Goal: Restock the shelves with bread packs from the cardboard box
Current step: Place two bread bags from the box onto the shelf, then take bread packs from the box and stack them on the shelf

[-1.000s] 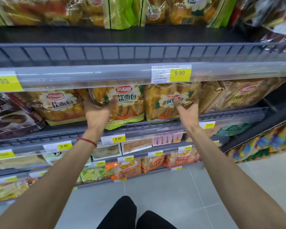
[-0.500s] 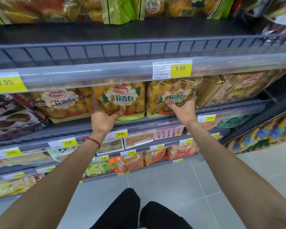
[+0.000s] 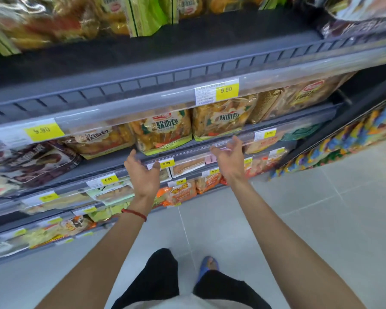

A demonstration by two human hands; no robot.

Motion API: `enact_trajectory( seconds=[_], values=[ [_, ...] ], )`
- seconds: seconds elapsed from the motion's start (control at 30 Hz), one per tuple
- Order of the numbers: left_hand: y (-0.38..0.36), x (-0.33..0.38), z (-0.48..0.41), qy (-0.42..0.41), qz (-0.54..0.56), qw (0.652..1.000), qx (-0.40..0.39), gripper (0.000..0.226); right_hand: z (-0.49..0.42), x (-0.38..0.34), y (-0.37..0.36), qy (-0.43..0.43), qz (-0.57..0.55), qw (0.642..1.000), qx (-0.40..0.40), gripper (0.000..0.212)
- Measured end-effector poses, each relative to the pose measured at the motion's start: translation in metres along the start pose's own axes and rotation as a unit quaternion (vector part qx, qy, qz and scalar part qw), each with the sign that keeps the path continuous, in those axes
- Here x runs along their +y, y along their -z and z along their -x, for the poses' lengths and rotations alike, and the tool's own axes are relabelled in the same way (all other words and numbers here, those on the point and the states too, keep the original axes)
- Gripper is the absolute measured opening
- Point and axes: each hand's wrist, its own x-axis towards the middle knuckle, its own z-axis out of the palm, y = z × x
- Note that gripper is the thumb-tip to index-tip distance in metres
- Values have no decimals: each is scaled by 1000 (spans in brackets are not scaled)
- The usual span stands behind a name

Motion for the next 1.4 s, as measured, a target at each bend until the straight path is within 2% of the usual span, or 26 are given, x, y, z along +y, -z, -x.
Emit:
enact_trajectory(
  seconds=[0.13, 0.23, 0.33, 0.4, 0.57, 0.7, 0.8, 0.9, 1.03, 1.23, 1.33, 1.4],
  values=[
    [16, -14, 21, -18, 4, 995, -93, 45, 48, 14, -20, -1, -51, 999, 16, 41],
    [34, -24, 26, -42, -15, 982, -182, 38, 87, 31, -40, 15, -69, 997, 35, 28],
    [60, -41, 23, -72, -41, 955, -285, 33, 135, 46, -61, -3, -108, 992, 58, 29],
    [78, -53, 22, -92, -23, 941, -324, 31, 171, 55, -77, -30, -135, 986, 95, 33],
    [118, -84, 41, -91, -123, 902, -404, 22, 266, 92, -107, -109, -192, 961, 169, 26],
    [141, -117, 81, -72, -191, 851, -484, 22, 352, 129, -119, -164, -202, 942, 213, 41],
    [159, -145, 121, -84, -234, 800, -546, 24, 413, 167, -125, -194, -217, 921, 258, 41],
    [184, -174, 169, -89, -262, 763, -585, 23, 475, 207, -131, -218, -233, 898, 302, 28],
    [229, -218, 238, -88, -293, 716, -627, 18, 562, 254, -141, -227, -265, 869, 352, 40],
    [301, -280, 334, -89, -322, 653, -679, 22, 694, 316, -147, -236, -276, 832, 420, 20],
    [322, -303, 370, -91, -337, 612, -709, 22, 752, 338, -142, -244, -272, 821, 440, 22],
    [329, -314, 390, -87, -344, 605, -713, 21, 781, 355, -135, -253, -270, 818, 441, 21]
  ],
)
